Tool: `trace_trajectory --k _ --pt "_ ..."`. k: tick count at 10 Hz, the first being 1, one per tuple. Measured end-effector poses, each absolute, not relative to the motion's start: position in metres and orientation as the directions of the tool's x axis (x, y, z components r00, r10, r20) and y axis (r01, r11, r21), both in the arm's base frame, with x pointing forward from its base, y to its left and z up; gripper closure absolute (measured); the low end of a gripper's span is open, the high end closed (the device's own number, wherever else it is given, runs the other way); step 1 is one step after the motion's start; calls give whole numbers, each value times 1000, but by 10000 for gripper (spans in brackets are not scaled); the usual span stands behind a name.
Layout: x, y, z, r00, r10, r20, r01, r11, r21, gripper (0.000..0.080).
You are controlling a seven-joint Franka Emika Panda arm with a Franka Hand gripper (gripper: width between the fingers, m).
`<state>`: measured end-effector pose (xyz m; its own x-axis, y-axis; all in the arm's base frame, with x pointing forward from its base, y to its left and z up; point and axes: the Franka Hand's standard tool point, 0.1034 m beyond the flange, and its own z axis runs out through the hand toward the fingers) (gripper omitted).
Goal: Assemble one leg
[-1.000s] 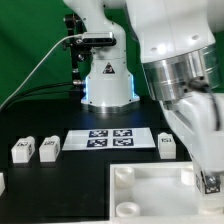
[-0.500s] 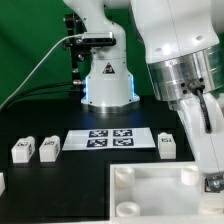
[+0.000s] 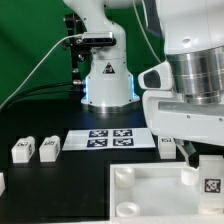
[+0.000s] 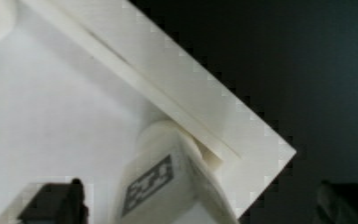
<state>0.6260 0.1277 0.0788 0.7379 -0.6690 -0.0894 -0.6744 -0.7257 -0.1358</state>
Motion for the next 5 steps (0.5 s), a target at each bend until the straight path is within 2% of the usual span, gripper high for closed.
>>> trace_trajectory --k 1,2,4,5 --pt "625 125 79 830 -554 -60 -558 -824 -102 151" --pt "628 121 79 919 -394 -26 -395 -915 -87 151" --pt "631 116 77 995 -95 26 -93 -992 -80 151" --pt "631 117 77 990 -143 20 -140 -986 -85 151"
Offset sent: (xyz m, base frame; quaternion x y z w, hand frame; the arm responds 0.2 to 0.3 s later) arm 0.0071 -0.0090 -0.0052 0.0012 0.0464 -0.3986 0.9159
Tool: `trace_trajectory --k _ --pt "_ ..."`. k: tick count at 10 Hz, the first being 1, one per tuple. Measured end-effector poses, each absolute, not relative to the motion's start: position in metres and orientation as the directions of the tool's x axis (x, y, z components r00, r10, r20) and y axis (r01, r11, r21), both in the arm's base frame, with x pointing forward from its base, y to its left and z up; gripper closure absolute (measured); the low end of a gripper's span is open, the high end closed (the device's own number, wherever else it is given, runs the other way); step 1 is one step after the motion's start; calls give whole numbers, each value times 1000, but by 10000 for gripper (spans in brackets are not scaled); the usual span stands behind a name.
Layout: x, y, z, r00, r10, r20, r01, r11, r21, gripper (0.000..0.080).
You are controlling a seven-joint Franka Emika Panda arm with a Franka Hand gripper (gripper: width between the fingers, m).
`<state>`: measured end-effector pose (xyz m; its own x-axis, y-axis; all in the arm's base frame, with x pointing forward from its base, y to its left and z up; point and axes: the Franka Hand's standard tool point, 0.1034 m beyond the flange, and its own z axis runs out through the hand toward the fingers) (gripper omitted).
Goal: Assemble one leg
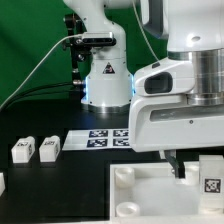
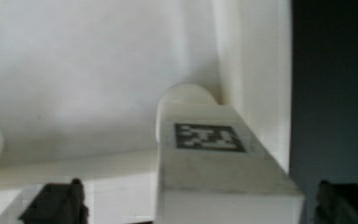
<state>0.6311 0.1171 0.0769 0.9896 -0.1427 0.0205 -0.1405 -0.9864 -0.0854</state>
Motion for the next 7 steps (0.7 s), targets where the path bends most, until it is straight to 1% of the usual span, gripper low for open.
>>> trace_trajectory --k 1,2,3,4,5,6,7 --pt "631 117 77 987 -159 19 -157 -984 -87 247" --pt "631 117 77 980 -200 14 -198 -976 -89 395" --pt "631 118 76 955 -298 4 -296 -951 -92 395" --pt "631 118 76 914 -406 -7 -405 -909 -93 508" --pt "631 118 76 870 -493 -16 -492 -866 -91 508" --pt "631 117 76 795 -605 -31 -605 -790 -99 508" --pt "631 115 75 622 -781 -60 -782 -613 -113 508"
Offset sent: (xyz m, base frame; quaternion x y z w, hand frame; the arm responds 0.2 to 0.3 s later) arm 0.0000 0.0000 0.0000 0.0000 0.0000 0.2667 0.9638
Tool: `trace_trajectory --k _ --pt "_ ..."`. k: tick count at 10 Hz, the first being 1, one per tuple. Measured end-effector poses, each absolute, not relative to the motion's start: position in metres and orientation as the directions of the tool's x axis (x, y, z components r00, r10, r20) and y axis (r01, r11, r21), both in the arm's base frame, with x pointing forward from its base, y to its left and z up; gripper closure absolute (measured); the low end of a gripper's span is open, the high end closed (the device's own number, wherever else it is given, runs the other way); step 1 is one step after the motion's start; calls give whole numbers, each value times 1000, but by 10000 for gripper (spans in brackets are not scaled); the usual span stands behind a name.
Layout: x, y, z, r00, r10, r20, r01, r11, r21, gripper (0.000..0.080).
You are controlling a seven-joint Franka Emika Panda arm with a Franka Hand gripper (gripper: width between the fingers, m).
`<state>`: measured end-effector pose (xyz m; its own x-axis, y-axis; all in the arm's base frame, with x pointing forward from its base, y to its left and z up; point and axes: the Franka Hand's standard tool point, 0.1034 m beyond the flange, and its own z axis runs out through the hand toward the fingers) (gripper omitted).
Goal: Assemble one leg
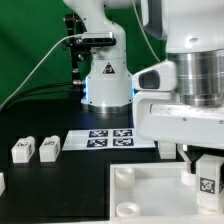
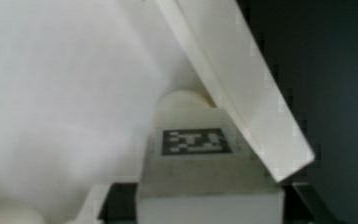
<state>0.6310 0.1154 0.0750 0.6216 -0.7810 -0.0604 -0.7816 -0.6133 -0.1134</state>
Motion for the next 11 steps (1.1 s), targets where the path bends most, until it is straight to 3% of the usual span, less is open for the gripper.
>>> trace_trajectory --k 2,5,7,8,9,10,11 --pt "628 112 74 219 -966 -134 -969 -200 -143 508" --pt "627 121 75 -97 -973 -212 -988 120 -96 506" --pt "627 123 76 -61 -976 -208 -991 84 -104 506" --pt "626 123 75 -21 -979 -201 -993 44 -109 441" --pt "626 121 75 206 -965 -163 -973 -185 -139 276" --pt "627 121 76 364 -921 -136 -926 -343 -155 276" --pt "629 121 76 550 -831 -88 -830 -532 -165 178"
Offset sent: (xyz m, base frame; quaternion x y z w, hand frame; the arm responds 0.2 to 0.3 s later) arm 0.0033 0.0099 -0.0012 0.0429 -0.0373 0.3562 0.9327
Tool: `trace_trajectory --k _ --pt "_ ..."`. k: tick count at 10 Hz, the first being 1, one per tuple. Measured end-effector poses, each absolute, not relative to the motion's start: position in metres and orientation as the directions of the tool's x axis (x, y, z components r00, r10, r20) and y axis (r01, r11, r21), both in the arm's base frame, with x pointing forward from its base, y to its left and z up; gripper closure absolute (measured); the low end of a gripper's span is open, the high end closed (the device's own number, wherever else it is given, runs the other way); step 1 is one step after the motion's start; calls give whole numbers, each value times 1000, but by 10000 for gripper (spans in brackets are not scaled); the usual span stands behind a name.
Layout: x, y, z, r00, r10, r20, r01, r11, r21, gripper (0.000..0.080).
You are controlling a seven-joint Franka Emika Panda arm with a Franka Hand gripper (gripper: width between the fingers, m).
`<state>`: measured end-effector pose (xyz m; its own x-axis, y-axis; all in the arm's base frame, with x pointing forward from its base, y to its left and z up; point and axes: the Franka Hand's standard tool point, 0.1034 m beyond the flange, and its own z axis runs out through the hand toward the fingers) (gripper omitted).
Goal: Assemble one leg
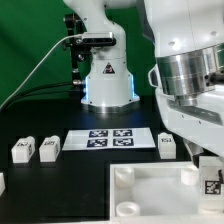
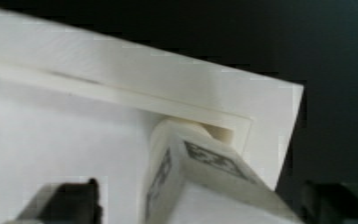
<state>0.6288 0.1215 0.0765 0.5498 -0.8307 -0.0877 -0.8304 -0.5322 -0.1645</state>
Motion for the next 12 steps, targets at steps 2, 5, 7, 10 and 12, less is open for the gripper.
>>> trace_trajectory --k 2,5,7,10,12 --pt "629 121 76 680 -731 -58 -727 -663 -178 156" --pt "629 112 73 951 -309 15 -306 -947 -95 150" --pt "634 112 74 989 -146 30 -143 -987 -71 159" --pt "634 113 74 976 -216 24 -214 -974 -73 493" --pt "634 114 74 900 -437 2 -435 -896 -84 508"
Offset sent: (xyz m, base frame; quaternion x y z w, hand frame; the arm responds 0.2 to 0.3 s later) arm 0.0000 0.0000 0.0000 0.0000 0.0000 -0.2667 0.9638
